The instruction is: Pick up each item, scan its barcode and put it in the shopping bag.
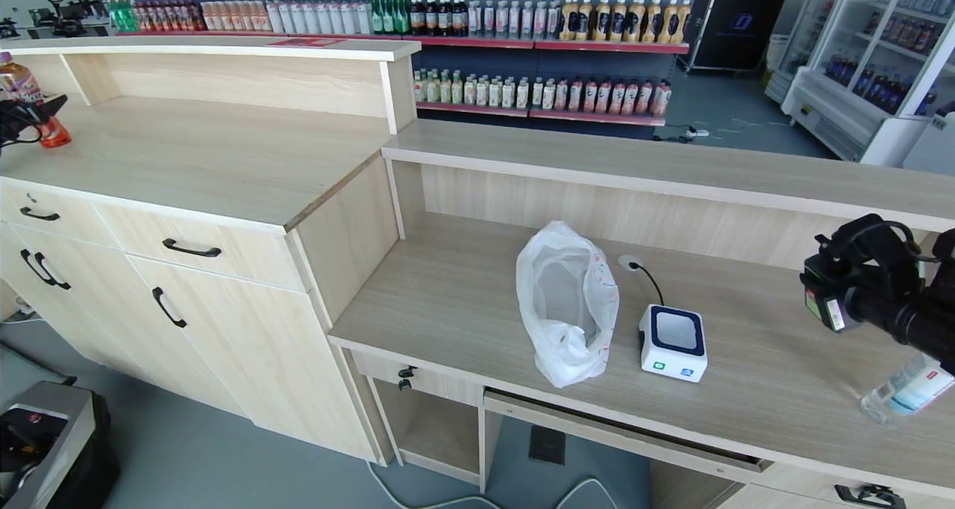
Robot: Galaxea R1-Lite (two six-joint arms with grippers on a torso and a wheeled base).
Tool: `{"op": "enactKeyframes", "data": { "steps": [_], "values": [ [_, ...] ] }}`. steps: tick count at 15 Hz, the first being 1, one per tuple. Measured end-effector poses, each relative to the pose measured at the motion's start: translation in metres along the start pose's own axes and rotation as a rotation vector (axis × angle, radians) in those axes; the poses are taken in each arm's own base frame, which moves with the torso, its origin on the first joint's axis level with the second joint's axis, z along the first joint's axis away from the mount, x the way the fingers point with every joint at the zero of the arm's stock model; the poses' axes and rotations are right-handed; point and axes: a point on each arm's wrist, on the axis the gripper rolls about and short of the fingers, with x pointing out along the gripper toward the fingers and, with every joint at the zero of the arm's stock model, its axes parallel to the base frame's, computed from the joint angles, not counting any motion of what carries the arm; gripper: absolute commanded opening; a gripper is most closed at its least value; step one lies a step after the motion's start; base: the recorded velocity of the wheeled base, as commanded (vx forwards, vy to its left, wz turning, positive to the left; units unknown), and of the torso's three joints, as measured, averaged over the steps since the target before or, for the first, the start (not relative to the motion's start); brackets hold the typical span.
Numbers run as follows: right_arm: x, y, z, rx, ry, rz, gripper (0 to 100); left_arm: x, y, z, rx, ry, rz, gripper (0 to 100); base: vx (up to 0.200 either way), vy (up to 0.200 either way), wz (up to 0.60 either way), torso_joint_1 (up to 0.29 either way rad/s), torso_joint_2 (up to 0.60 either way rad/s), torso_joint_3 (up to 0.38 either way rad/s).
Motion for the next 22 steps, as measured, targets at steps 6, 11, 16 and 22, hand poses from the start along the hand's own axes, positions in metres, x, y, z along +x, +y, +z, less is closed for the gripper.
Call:
{"op": "enactKeyframes", "data": {
  "steps": [6, 11, 16, 22],
  "values": [
    [-0.012, -0.016, 0.020, -0.035, -0.122, -0.120, 0, 0.000, 0.000, 0.000, 0.000, 0.000, -0.001, 100, 0.000, 0.000, 0.60, 0.002, 0.00, 0.001],
    [0.024, 0.002, 0.016, 0.137, -0.129, -0.032, 0, 0.000, 0.000, 0.000, 0.000, 0.000, -0.002, 100, 0.000, 0.000, 0.00, 0.000, 0.00, 0.000],
    [0.078, 0.049, 0.006, 0.329, -0.094, 0.149, 0, 0.000, 0.000, 0.000, 0.000, 0.000, 0.000, 100, 0.000, 0.000, 0.00, 0.000, 0.00, 0.000],
    [0.130, 0.082, -0.006, 0.354, -0.076, 0.225, 0, 0.000, 0.000, 0.000, 0.000, 0.000, 0.000, 100, 0.000, 0.000, 0.00, 0.000, 0.00, 0.000]
  ]
}}
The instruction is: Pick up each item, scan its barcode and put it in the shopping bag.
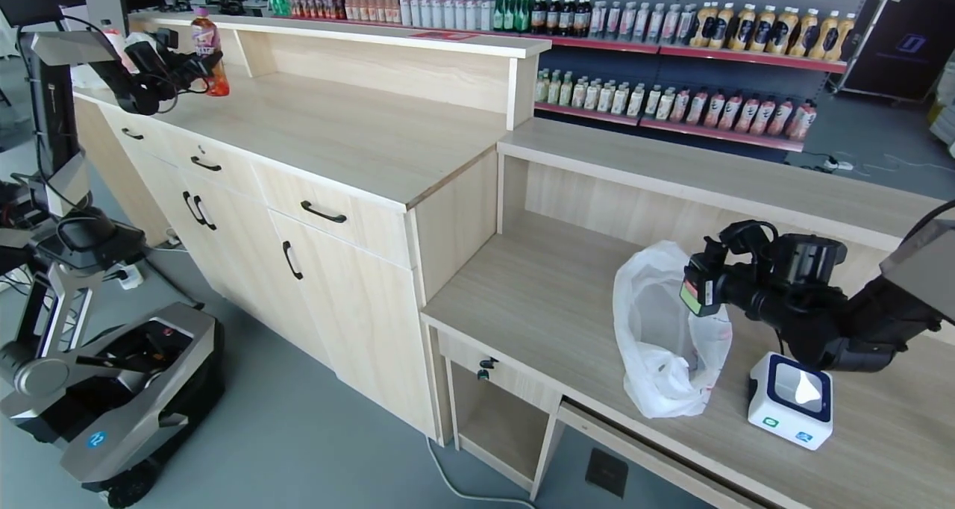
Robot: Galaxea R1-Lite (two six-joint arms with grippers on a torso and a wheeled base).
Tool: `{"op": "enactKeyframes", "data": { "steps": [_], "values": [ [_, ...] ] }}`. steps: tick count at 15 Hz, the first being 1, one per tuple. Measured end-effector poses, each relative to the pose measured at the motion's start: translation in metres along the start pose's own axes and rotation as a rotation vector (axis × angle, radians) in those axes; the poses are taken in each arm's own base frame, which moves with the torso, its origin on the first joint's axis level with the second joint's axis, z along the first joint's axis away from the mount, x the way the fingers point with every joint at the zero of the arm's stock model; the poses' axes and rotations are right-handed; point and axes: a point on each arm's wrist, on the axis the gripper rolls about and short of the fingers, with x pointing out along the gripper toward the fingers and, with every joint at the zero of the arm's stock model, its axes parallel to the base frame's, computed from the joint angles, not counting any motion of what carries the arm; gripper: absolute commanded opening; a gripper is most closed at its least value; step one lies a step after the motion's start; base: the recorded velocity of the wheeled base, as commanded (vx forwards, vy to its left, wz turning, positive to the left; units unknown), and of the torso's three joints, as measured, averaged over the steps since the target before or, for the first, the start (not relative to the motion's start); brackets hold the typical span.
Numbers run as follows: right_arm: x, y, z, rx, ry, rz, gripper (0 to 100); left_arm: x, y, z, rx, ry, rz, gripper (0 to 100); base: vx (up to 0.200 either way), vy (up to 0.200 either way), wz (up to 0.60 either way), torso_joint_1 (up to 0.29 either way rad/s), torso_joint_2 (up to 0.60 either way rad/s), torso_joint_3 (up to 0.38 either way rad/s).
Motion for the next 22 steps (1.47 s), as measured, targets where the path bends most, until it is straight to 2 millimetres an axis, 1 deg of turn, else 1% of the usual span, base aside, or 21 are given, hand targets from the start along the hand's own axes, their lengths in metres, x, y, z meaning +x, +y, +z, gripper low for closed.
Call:
{"op": "enactKeyframes", "data": {
  "steps": [3, 7, 10, 14, 20, 21, 22],
  "values": [
    [0.014, 0.003, -0.016, 0.006, 0.023, 0.012, 0, 0.000, 0.000, 0.000, 0.000, 0.000, 0.000, 100, 0.000, 0.000, 0.00, 0.000, 0.00, 0.000],
    [0.036, 0.014, -0.026, 0.014, 0.011, 0.037, 0, 0.000, 0.000, 0.000, 0.000, 0.000, 0.000, 100, 0.000, 0.000, 0.00, 0.000, 0.00, 0.000],
    [0.049, 0.018, -0.036, 0.020, 0.015, 0.047, 0, 0.000, 0.000, 0.000, 0.000, 0.000, 0.000, 100, 0.000, 0.000, 0.00, 0.000, 0.00, 0.000],
    [0.067, 0.025, -0.045, 0.020, 0.009, 0.063, 0, 0.000, 0.000, 0.000, 0.000, 0.000, 0.000, 100, 0.000, 0.000, 0.00, 0.000, 0.00, 0.000],
    [0.083, 0.030, -0.059, 0.018, 0.010, 0.071, 0, 0.000, 0.000, 0.000, 0.000, 0.000, 0.000, 100, 0.000, 0.000, 0.00, 0.000, 0.00, 0.000],
    [0.083, 0.030, -0.061, 0.018, 0.012, 0.071, 100, 0.000, 0.000, 0.000, 0.000, 0.000, 0.000, 100, 0.000, 0.000, 0.00, 0.000, 0.00, 0.000],
    [0.084, 0.031, -0.064, 0.017, 0.017, 0.072, 100, 0.000, 0.000, 0.000, 0.000, 0.000, 0.000, 100, 0.000, 0.000, 0.00, 0.000, 0.00, 0.000]
  ]
}}
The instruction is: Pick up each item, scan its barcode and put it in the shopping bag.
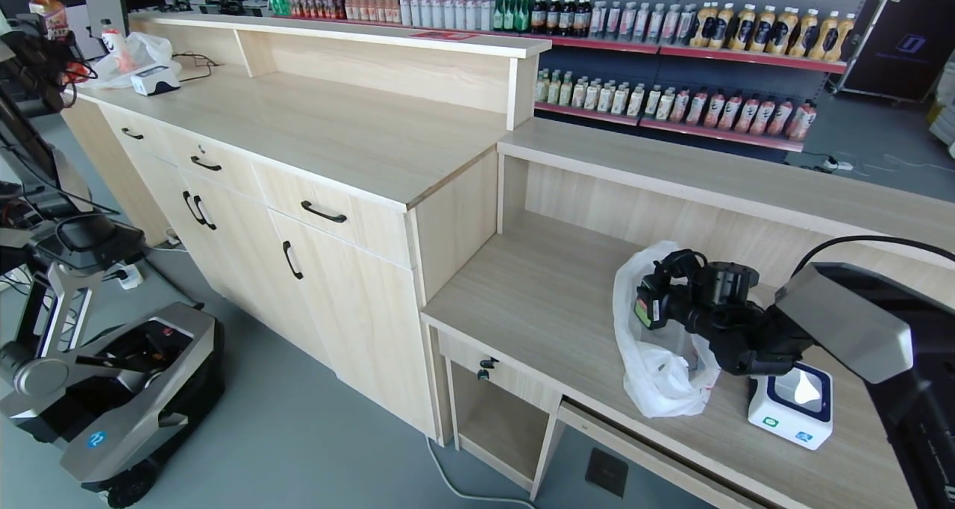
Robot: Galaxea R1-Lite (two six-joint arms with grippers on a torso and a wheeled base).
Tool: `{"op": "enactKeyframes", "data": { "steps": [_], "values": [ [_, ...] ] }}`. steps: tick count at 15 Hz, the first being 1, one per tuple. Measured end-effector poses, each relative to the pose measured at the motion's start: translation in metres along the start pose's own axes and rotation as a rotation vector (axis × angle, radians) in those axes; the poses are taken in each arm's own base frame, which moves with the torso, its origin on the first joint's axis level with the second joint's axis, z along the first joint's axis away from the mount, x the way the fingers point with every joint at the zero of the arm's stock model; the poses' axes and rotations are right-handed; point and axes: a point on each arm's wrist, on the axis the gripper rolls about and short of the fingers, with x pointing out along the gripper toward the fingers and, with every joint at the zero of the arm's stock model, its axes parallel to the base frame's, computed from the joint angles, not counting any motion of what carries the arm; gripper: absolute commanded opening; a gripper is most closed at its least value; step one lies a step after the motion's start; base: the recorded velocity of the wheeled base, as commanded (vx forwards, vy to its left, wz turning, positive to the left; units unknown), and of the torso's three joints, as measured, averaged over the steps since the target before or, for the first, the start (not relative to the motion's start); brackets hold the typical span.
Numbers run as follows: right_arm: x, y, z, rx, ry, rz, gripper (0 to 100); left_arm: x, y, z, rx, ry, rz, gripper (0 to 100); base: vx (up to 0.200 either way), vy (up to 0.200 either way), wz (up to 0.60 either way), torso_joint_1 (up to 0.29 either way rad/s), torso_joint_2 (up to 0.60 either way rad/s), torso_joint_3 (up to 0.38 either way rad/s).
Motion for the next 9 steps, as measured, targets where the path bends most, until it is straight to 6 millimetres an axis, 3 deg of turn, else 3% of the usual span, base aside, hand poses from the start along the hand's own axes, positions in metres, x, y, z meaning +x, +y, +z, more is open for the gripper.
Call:
{"op": "enactKeyframes", "data": {
  "steps": [3, 5, 7, 9],
  "values": [
    [0.000, 0.001, -0.003, 0.012, 0.008, 0.002, 100, 0.000, 0.000, 0.000, 0.000, 0.000, 0.000, 100, 0.000, 0.000, 0.00, 0.000, 0.00, 0.000],
    [-0.003, 0.003, 0.008, 0.024, -0.004, 0.008, 100, 0.000, 0.000, 0.000, 0.000, 0.000, 0.000, 100, 0.000, 0.000, 0.00, 0.000, 0.00, 0.000],
    [-0.014, 0.005, 0.031, 0.023, -0.012, 0.010, 100, 0.000, 0.000, 0.000, 0.000, 0.000, 0.000, 100, 0.000, 0.000, 0.00, 0.000, 0.00, 0.000],
    [-0.044, 0.007, 0.069, 0.005, -0.038, 0.007, 100, 0.000, 0.000, 0.000, 0.000, 0.000, 0.000, 100, 0.000, 0.000, 0.00, 0.000, 0.00, 0.000]
  ]
}}
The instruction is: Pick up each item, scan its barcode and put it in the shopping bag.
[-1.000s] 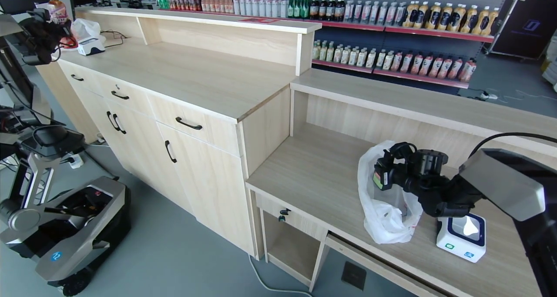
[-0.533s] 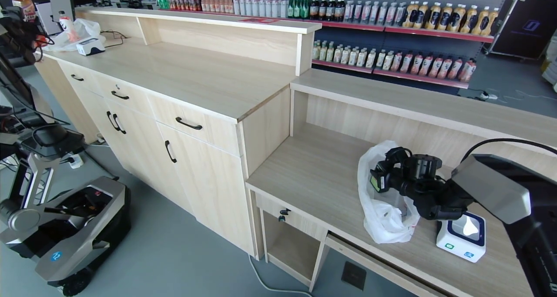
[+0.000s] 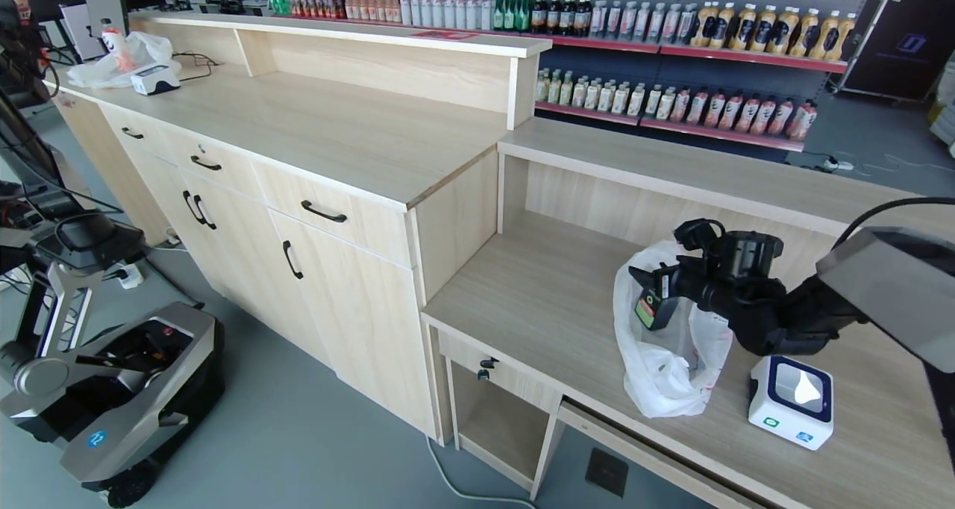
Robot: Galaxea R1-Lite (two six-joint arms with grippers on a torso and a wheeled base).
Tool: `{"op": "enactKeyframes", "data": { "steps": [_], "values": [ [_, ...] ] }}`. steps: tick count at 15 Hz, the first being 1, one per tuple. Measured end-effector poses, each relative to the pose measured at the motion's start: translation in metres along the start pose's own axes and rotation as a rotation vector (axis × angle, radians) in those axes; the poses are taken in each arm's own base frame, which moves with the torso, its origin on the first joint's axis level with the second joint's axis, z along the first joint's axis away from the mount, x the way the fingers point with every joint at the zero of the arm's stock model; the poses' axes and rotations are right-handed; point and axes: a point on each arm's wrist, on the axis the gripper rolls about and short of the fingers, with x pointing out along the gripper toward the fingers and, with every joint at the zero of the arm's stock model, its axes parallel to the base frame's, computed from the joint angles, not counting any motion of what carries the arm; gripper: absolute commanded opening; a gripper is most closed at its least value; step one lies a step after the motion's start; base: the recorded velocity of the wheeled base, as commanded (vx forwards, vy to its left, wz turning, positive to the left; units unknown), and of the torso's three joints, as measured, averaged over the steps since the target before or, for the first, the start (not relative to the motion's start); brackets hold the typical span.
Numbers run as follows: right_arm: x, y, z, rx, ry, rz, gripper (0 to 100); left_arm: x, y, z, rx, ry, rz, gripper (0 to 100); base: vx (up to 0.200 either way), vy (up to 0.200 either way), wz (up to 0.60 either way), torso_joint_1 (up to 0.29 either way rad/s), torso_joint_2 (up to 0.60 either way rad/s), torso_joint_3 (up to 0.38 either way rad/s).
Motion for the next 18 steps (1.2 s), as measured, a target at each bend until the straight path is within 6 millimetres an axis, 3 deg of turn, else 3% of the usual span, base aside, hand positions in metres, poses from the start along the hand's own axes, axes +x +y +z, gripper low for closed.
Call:
{"op": "enactKeyframes", "data": {
  "steps": [2, 5, 7, 10, 13, 15, 18],
  "values": [
    [-0.049, 0.004, 0.033, -0.055, -0.004, -0.002, 100, 0.000, 0.000, 0.000, 0.000, 0.000, 0.000, 100, 0.000, 0.000, -0.30, 0.001, 0.01, 0.001],
    [-0.143, 0.004, 0.058, -0.183, 0.013, -0.049, 100, 0.000, 0.000, 0.000, 0.000, -0.001, 0.000, 100, 0.000, 0.000, -0.60, -0.002, 0.00, 0.002],
    [-0.201, -0.011, 0.062, -0.202, 0.094, -0.129, 100, 0.000, 0.000, 0.000, 0.000, 0.000, 0.000, 100, 0.000, 0.000, -0.60, 0.005, 0.01, 0.002],
    [-0.266, -0.040, 0.046, -0.117, 0.289, -0.286, 100, 0.000, 0.000, 0.000, 0.000, 0.000, 0.000, 100, 0.000, 0.000, -0.60, 0.001, 0.00, 0.004],
    [-0.300, -0.058, 0.033, 0.004, 0.381, -0.418, 100, 0.000, 0.000, 0.000, 0.000, 0.000, 0.000, 100, 0.000, 0.000, -0.40, 0.003, 0.00, 0.002],
    [-0.303, -0.068, 0.025, 0.101, 0.383, -0.473, 100, 0.000, 0.000, 0.000, 0.000, 0.000, 0.000, 100, 0.000, 0.000, 0.00, 0.000, 0.00, 0.000],
    [-0.289, -0.090, 0.008, 0.161, 0.348, -0.493, 100, 0.000, 0.000, 0.000, 0.000, 0.000, 0.000, 100, 0.000, 0.000, 0.00, 0.000, 0.00, 0.000]
  ]
}}
